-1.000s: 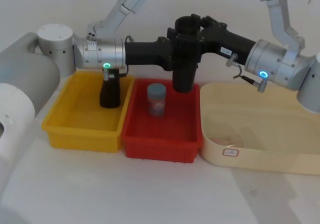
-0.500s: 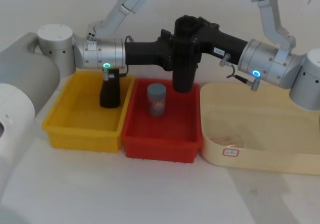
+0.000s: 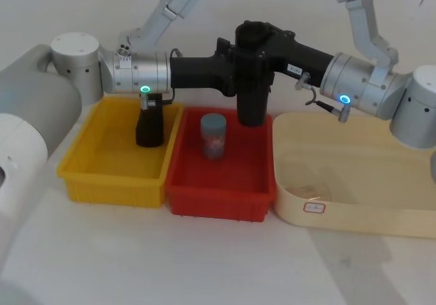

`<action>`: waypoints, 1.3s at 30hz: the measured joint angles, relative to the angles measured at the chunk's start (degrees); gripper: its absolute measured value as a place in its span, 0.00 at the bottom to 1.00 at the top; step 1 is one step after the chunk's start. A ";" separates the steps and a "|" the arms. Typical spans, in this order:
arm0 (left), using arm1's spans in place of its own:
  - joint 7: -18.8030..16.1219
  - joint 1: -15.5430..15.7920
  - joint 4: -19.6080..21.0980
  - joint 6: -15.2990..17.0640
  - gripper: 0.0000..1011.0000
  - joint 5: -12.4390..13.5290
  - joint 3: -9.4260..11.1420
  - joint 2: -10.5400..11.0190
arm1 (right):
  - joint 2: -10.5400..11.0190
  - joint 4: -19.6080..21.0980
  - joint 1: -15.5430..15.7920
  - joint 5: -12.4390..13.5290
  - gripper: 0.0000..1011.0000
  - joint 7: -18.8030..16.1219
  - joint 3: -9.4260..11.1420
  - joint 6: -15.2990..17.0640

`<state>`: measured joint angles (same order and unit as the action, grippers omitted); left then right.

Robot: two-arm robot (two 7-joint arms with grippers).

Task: Pick up the garbage bag with the one hand and transfer it to the other hand.

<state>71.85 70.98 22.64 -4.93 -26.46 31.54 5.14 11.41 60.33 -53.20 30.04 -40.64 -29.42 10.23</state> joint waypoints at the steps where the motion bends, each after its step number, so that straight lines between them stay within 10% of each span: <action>1: 0.00 0.00 0.00 0.00 0.38 0.00 0.00 0.00 | -0.02 -0.06 -0.05 -0.01 0.83 0.02 -0.05 -0.06; 13: 0.01 0.00 0.00 0.00 0.38 0.00 0.00 0.00 | -0.11 -0.34 -0.23 -0.09 0.53 0.14 -0.26 -0.34; 39: 0.02 0.00 0.01 0.00 0.44 0.00 0.01 -0.01 | -0.20 -0.52 -0.34 -0.15 0.52 0.23 -0.39 -0.51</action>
<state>71.87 70.98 22.65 -4.93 -26.46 31.56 5.13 11.22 59.81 -53.54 29.89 -40.41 -29.81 9.72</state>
